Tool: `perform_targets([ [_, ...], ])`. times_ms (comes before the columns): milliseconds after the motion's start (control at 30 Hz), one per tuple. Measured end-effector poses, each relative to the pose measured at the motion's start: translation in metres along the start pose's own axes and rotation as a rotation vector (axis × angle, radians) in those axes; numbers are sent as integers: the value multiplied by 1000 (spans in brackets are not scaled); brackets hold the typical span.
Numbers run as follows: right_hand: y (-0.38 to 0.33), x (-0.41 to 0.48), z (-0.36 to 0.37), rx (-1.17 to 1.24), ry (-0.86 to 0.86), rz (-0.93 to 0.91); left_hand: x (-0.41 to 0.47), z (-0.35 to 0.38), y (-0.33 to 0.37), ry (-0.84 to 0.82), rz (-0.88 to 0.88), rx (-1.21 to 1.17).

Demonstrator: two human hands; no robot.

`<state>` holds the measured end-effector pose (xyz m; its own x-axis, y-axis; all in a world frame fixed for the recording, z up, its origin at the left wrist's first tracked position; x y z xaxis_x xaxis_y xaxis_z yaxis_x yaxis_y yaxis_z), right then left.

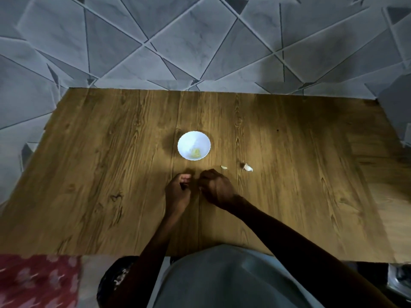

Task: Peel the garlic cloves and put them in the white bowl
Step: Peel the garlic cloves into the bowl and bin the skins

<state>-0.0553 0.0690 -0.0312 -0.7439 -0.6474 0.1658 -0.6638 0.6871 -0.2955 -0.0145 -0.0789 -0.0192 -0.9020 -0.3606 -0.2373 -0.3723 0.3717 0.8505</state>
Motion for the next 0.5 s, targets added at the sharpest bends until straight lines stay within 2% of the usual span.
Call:
perform_targets([
  [133, 9, -15, 3, -52, -22, -79, 1, -4, -8, 10, 6, -24],
  [233, 29, -44, -2, -76, -82, -56, 2, -2, -14, -8, 48, -25],
  [300, 37, -57, -6, -81, -63, 67, 0, 1, -14, -10, 36, -32],
  [400, 39, -61, -14, -124, 31, 391, -2, 8, -10, -3, 27, -90],
  [500, 26, -57, -9, -171, -35, 490, -5, 11, -9, -25, 8, -86],
])
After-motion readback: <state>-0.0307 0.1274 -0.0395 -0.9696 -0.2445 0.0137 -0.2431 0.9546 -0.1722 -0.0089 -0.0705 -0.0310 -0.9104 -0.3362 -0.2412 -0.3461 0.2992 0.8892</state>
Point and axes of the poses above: each hand's wrist, its own x-axis towards the middle knuckle, its own z-axis out of the palm, y = z × x, the point moved 1 cm from there along x, towards the middle knuckle, and after that the axes turned 4 degrees about -x, right-handed, at the moved point
